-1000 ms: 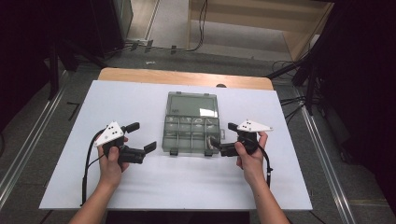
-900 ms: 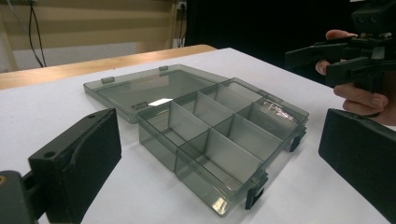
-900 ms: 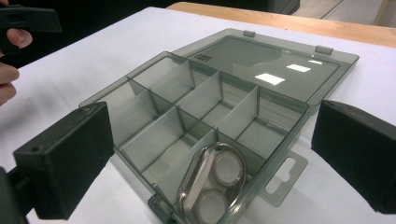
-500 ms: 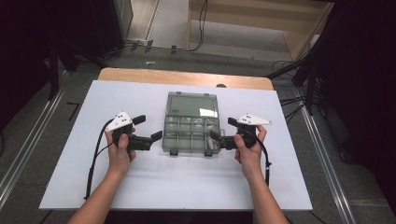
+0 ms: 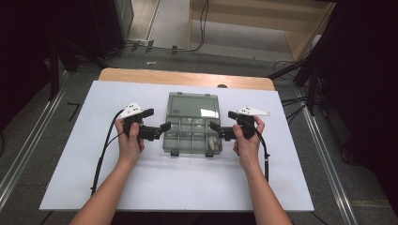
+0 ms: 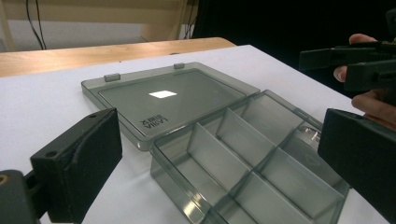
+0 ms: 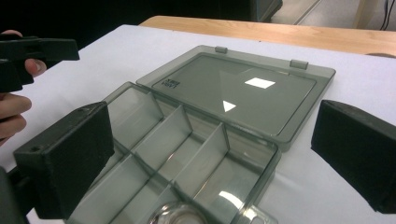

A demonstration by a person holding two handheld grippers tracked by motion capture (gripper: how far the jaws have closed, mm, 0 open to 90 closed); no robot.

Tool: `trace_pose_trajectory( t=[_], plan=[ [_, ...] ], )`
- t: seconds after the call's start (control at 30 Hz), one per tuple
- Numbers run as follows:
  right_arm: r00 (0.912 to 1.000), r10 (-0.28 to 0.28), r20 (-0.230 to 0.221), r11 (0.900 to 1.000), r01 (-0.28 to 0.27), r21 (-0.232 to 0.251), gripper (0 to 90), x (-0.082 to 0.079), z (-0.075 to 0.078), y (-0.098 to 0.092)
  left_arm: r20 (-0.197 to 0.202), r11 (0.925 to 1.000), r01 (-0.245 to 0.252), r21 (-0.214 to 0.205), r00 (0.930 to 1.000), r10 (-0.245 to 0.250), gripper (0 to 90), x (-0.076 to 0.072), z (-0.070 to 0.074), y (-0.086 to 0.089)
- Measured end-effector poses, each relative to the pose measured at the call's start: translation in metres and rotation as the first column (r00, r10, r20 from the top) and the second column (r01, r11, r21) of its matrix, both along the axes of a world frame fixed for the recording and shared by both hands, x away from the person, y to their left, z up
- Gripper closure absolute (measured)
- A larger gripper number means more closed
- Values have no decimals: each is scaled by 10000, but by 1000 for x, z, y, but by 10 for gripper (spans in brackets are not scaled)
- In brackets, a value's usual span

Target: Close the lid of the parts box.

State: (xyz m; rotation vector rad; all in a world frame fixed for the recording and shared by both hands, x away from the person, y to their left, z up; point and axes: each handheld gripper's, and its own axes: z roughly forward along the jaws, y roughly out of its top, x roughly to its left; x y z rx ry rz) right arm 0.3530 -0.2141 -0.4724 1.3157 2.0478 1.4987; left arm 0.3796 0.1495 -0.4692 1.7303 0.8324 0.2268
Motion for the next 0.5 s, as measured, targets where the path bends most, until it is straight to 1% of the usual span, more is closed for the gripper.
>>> trace_pose_trajectory(
  t=[0.07,0.17,0.27,0.4,0.5],
  plan=[
    [10000,-44,0,10000,44,84,0,4,1,-1,-59,10000,-81,-27,9999,81,0,4,1,0],
    [9999,-133,-86,9996,135,249,0,11,1,-3,-48,9998,-177,-1,9998,177,0,11,3,-2],
    [9998,-89,-179,9998,91,151,0,18,2,-2,-140,9997,-226,107,9996,228,0,18,3,-6],
    [9994,43,-341,10000,-43,24,0,27,1,0,-348,9996,-231,153,9991,236,0,27,-1,-10],
    [9989,42,-468,9999,-37,95,0,34,0,-1,-539,9993,-305,228,9980,317,0,33,-5,-13]
  ],
)
